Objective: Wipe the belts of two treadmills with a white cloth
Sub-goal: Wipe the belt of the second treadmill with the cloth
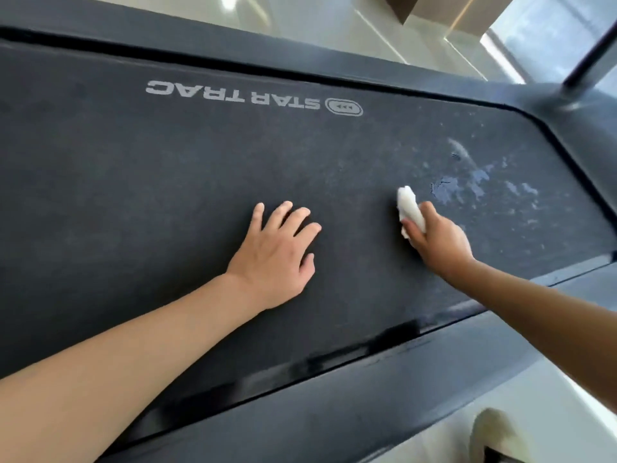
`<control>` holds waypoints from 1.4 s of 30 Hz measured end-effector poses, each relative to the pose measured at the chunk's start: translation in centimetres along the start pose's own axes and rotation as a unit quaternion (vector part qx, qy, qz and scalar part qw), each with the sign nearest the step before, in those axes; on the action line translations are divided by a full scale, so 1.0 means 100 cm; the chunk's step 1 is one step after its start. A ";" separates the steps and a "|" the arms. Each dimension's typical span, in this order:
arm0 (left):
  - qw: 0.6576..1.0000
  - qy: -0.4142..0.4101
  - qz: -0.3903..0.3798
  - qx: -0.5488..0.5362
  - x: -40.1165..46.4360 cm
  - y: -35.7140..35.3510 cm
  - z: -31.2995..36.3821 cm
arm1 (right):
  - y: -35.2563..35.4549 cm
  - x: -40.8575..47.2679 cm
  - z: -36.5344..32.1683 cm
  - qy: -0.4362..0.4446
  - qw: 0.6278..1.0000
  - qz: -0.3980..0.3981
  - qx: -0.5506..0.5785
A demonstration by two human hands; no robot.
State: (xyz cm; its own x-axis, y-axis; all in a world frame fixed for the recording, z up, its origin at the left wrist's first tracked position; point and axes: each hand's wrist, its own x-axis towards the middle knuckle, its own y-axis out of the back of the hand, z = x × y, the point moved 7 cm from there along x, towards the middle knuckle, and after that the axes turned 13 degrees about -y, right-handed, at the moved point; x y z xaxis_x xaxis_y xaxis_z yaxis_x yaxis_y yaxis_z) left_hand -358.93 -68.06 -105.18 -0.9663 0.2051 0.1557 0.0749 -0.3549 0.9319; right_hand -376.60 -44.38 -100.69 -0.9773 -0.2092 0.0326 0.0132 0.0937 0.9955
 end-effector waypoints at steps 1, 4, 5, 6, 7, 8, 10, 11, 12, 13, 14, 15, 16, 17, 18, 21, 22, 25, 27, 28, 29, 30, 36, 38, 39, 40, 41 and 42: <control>1.000 0.002 0.010 -0.007 0.000 0.000 -0.001 | -0.002 0.005 0.010 -0.019 1.000 0.022 -0.004; 0.999 0.019 0.043 0.014 0.003 0.000 -0.008 | -0.009 0.006 0.005 -0.009 0.998 0.067 0.015; 0.998 0.022 0.051 0.024 0.007 0.001 -0.006 | -0.009 0.005 0.003 -0.001 0.998 0.065 0.017; 0.997 0.030 0.058 0.033 0.013 0.002 -0.004 | -0.009 0.000 0.000 0.015 0.998 0.050 0.019; 0.996 0.041 0.063 0.041 0.020 0.003 -0.001 | -0.010 -0.009 -0.006 0.044 0.998 0.026 0.021; 0.995 0.050 0.067 0.047 0.029 0.004 0.002 | -0.010 -0.024 -0.018 0.097 0.995 0.006 0.032; 0.995 0.059 0.065 0.051 0.051 0.003 0.008 | -0.008 -0.073 -0.056 0.266 0.960 -0.047 0.076; 0.995 0.058 0.063 0.052 0.062 0.000 0.010 | -0.010 -0.100 -0.071 0.356 0.925 -0.098 0.093; 0.995 0.053 0.061 0.054 0.072 -0.002 0.012 | -0.015 -0.117 -0.075 0.437 0.885 -0.134 0.093; 0.996 0.045 0.056 0.055 0.082 -0.004 0.013 | -0.018 -0.115 -0.072 0.495 0.853 -0.141 0.092; 0.997 0.038 0.049 0.055 0.092 -0.006 0.014 | -0.017 -0.094 -0.063 0.508 0.846 -0.131 0.100; 0.997 0.033 0.043 0.056 0.101 -0.008 0.015 | -0.015 -0.057 -0.050 0.478 0.865 -0.105 0.112; 0.997 0.035 0.041 0.056 0.110 -0.010 0.016 | -0.013 -0.009 -0.032 0.419 0.897 -0.069 0.121; 0.996 0.048 0.044 0.053 0.118 -0.012 0.018 | -0.011 0.048 -0.009 0.338 0.933 -0.030 0.121; 0.995 0.067 0.051 0.051 0.125 -0.016 0.020 | -0.009 0.107 0.018 0.255 0.961 0.005 0.108; 0.990 0.115 0.065 0.055 0.139 -0.026 0.025 | 0.002 0.230 0.086 0.083 0.992 0.061 0.076; 0.989 0.122 0.066 0.052 0.140 -0.027 0.025 | 0.001 0.241 0.088 0.082 0.991 0.066 0.079; 0.988 0.135 0.068 0.036 0.140 -0.024 0.022 | -0.014 0.188 0.040 0.184 0.977 0.057 0.094; 0.985 0.155 0.068 0.017 0.138 -0.023 0.020 | -0.026 0.101 -0.010 0.302 0.946 0.004 0.116; 0.984 0.165 0.068 0.007 0.138 -0.023 0.019 | -0.032 0.051 -0.030 0.382 0.917 -0.009 0.115; 0.983 0.174 0.064 0.001 0.138 -0.023 0.018 | -0.034 0.004 -0.043 0.462 0.879 -0.038 0.108; 0.982 0.182 0.057 0.000 0.138 -0.024 0.018 | -0.034 -0.027 -0.049 0.524 0.842 -0.075 0.102; 0.982 0.178 0.053 0.020 0.141 -0.021 0.022 | -0.020 0.149 0.006 0.356 0.922 -0.023 0.152; 0.982 0.175 0.064 0.021 0.140 -0.019 0.022 | -0.015 0.249 0.037 0.194 0.971 0.045 0.130; 0.982 0.175 0.067 0.023 0.140 -0.019 0.022 | -0.010 0.284 0.045 0.134 0.982 0.070 0.116; 0.983 0.169 0.068 0.027 0.140 -0.021 0.023 | -0.011 0.305 0.041 0.102 0.986 0.081 0.102; 0.984 0.163 0.072 0.029 0.139 -0.022 0.022 | -0.012 0.311 0.026 0.094 0.989 0.078 0.087; 0.983 0.161 0.079 0.032 0.138 -0.022 0.022 | -0.015 0.304 0.004 0.107 0.989 0.070 0.075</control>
State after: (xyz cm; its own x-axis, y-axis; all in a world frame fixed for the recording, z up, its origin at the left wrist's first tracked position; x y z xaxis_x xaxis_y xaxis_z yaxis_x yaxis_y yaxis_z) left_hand -371.86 -62.42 -104.33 -0.9686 -0.1508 0.1979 0.2355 -0.2994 0.9246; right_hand -406.44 -50.45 -101.25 -0.9006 -0.3840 0.2036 0.0983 0.2765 0.9560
